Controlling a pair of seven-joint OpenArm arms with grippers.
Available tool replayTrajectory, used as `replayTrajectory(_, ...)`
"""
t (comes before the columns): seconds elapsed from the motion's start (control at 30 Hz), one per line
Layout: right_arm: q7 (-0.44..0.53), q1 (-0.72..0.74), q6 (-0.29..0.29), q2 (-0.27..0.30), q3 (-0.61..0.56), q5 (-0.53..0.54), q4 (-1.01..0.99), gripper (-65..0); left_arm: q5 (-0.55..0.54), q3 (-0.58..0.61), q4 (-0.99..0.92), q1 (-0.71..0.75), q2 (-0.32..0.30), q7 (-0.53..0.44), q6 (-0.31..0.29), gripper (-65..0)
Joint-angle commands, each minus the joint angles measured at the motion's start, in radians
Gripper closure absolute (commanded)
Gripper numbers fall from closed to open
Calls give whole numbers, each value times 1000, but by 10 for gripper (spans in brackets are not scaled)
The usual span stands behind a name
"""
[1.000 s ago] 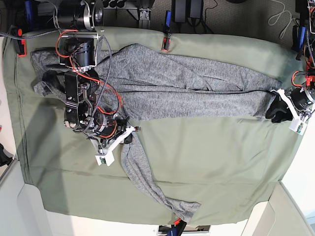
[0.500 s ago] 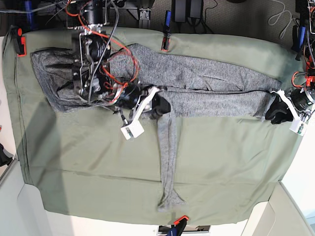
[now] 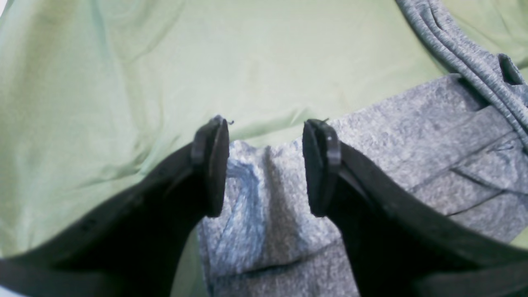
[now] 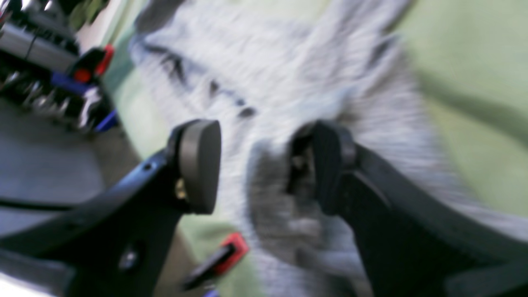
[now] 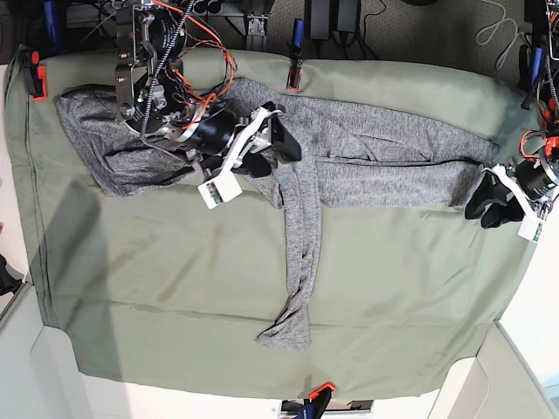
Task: Fold the T-shirt properly
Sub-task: 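Grasp the hanging sleeve with the right gripper and lay it over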
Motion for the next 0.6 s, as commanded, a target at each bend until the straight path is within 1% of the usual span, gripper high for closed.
replayTrajectory(0.0,43,11,-3,-2,29,4,30,-354,-20,-12,23,-18,-28,-18,2,-319)
replayTrajectory(0.07,72,15,-16,-2,100,-23,42,-354,-19,-12,38,-19,-28,-18,2,-318)
replayTrajectory(0.1,77,25,-20,-2,137,-40,42,-354,-19,-12,46,-19,-28,-18,2,-318)
replayTrajectory(0.17,77,48,-45,-2,205,-92,40,-353,-19,-12,59,-19,-28,-18,2,-318)
replayTrajectory(0.2,79,61,-53,-1,234,-120,40,-339,-19,-12,64,-19,-28,-18,2,-318)
replayTrajectory(0.23,84,72,-63,4,257,-143,39,-301,-20,-12,69,-19,-28,-18,2,-318)
replayTrajectory(0.27,93,79,-72,13,274,-163,39,-241,-20,-12,75,-19,-27,-18,2,-318)
replayTrajectory(0.33,104,90,-89,37,294,-203,38,-74,-24,-12,89,-22,-23,-18,2,-318)
replayTrajectory(0.37,104,92,-104,51,300,-224,37,0,-26,-12,97,-27,-19,-18,2,-318)
replayTrajectory(0.43,106,91,-125,89,301,-259,35,0,-26,-12,110,-44,-5,-14,2,-319)
replayTrajectory(0.57,96,69,-153,167,301,-293,13,0,-26,-8,119,-108,43,47,2,-319)
